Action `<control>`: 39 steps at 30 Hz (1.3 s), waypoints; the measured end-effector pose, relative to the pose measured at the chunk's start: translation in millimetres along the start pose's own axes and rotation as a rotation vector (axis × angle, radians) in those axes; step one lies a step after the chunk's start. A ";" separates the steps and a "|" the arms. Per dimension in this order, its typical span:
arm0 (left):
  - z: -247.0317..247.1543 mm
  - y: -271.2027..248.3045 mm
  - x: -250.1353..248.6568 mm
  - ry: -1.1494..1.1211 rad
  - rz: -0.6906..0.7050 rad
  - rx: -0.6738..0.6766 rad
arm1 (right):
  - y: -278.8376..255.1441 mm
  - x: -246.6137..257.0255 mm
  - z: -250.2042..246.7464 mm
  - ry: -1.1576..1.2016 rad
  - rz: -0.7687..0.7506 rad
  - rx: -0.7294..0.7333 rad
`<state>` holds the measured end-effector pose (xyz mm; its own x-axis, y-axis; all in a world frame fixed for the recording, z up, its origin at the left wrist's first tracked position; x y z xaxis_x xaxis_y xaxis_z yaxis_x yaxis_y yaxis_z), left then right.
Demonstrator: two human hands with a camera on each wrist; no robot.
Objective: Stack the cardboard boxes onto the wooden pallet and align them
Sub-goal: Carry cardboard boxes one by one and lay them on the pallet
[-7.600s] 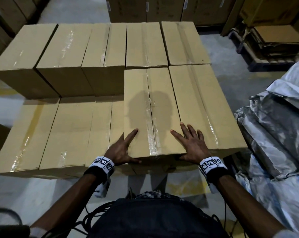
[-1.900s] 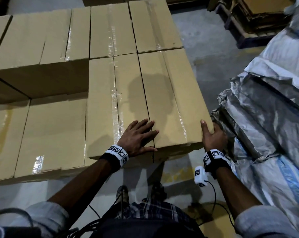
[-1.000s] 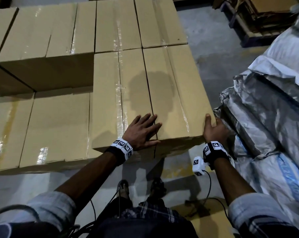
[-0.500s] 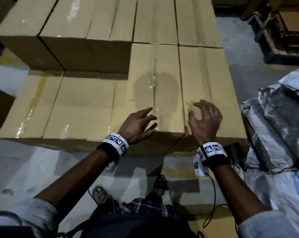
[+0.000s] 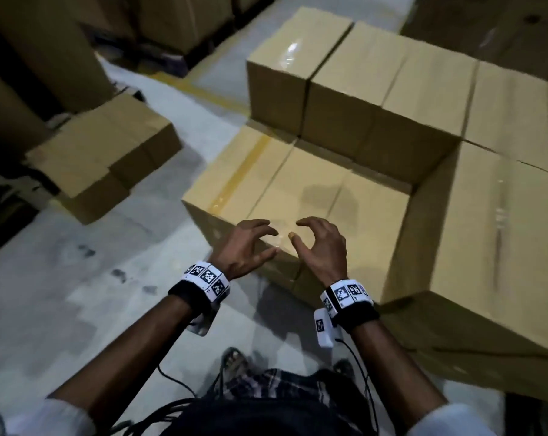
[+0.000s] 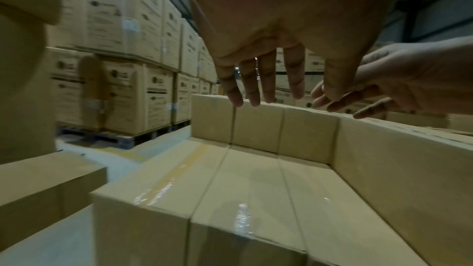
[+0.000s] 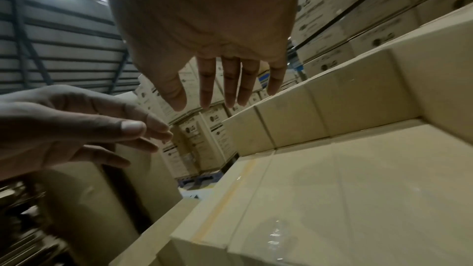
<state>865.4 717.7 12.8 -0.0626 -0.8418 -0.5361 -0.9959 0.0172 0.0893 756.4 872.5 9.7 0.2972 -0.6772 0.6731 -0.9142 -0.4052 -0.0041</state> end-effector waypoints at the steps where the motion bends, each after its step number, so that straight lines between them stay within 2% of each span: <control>1: -14.0 -16.9 21.1 0.005 -0.041 -0.022 | 2.3 21.4 23.3 -0.001 -0.016 0.052; 6: -71.0 -82.6 112.1 -0.029 -0.217 -0.162 | 21.0 104.7 119.6 -0.054 -0.080 0.272; 11: -112.6 -130.7 199.5 -0.073 -0.445 -0.279 | 55.2 172.1 202.3 -0.125 -0.151 0.406; 17: -171.5 -152.3 333.8 -0.049 -0.597 -0.241 | 130.9 262.5 318.5 -0.120 -0.167 0.507; 21: -229.4 -138.7 422.8 -0.023 -0.654 -0.168 | 195.0 329.3 391.2 -0.102 -0.161 0.565; 25: -290.2 -112.0 501.7 0.062 -0.625 -0.023 | 257.7 397.2 444.0 -0.077 -0.135 0.602; 28: -335.2 -94.0 556.1 0.091 -0.647 -0.073 | 300.4 437.8 479.8 -0.089 -0.162 0.628; 31: -367.3 -74.9 608.5 0.024 -0.700 -0.127 | 347.3 470.2 511.9 -0.098 -0.160 0.641; 39: -435.3 0.0 766.5 0.020 -0.625 -0.060 | 482.6 534.4 598.3 -0.111 -0.086 0.609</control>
<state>846.2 -162.4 -32.8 0.5324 -0.6926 -0.4866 -0.8382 -0.5114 -0.1892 638.9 -52.4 -75.0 0.4193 -0.6732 0.6091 -0.5741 -0.7163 -0.3966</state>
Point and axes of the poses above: each hand's wrist, its own y-axis towards the middle knuckle, its own z-axis out of the palm, x = y × z, the point moved 7 cm from there along y, towards the middle knuckle, and after that the axes turned 15 degrees about z, right-handed, at the moved point
